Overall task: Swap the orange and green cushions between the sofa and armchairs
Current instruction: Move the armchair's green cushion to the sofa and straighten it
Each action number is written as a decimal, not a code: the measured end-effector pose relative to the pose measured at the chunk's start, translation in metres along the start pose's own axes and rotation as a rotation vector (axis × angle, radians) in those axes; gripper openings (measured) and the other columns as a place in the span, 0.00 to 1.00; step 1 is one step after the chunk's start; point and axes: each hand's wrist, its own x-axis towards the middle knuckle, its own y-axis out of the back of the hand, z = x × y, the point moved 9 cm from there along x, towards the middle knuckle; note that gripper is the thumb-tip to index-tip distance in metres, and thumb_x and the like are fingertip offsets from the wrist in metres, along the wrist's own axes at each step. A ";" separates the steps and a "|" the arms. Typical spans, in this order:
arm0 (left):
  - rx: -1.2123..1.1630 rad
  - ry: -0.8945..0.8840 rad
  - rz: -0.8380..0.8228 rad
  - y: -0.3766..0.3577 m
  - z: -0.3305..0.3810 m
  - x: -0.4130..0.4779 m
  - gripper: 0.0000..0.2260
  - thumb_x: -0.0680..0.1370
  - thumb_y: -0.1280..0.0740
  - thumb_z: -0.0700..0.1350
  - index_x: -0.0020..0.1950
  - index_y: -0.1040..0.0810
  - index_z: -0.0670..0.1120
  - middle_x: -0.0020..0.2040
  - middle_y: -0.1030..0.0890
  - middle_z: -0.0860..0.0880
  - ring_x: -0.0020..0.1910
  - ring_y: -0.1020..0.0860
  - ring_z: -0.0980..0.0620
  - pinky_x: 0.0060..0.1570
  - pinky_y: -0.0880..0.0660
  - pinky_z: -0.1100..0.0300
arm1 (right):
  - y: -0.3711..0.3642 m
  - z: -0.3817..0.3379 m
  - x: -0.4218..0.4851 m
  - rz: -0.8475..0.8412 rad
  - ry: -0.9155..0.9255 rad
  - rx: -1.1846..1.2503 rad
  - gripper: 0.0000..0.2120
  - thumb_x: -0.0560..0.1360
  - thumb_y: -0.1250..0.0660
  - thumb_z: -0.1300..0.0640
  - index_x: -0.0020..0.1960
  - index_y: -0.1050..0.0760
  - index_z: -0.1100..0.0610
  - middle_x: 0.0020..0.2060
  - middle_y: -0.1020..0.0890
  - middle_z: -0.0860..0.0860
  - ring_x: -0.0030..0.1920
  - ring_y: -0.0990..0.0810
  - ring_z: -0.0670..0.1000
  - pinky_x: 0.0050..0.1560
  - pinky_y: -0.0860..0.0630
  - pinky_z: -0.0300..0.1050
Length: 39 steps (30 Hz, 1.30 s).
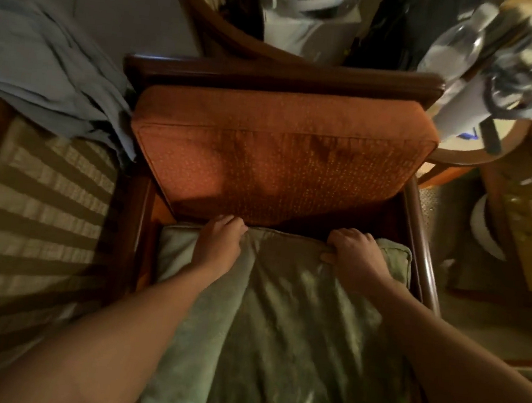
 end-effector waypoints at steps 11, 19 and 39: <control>0.113 -0.154 0.246 0.131 0.093 -0.144 0.06 0.74 0.30 0.32 0.45 0.18 0.43 0.41 0.19 0.46 0.42 0.23 0.45 0.39 0.29 0.56 | 0.087 -0.044 -0.161 0.195 0.187 0.099 0.09 0.72 0.29 0.47 0.45 0.27 0.48 0.46 0.18 0.49 0.52 0.20 0.55 0.58 0.27 0.56; 0.138 -0.223 0.170 0.128 0.111 -0.240 0.06 0.76 0.32 0.35 0.44 0.21 0.45 0.41 0.21 0.49 0.41 0.24 0.48 0.40 0.28 0.55 | 0.074 -0.067 -0.218 0.038 0.191 -0.142 0.26 0.74 0.33 0.46 0.69 0.33 0.51 0.70 0.33 0.50 0.71 0.37 0.54 0.67 0.36 0.58; 0.360 -0.211 -0.400 0.119 0.059 -0.239 0.31 0.67 0.23 0.56 0.64 0.34 0.53 0.75 0.37 0.49 0.76 0.43 0.45 0.77 0.50 0.48 | 0.015 -0.083 -0.262 -0.117 0.153 -0.387 0.40 0.65 0.26 0.38 0.71 0.34 0.52 0.65 0.29 0.49 0.67 0.34 0.54 0.71 0.43 0.58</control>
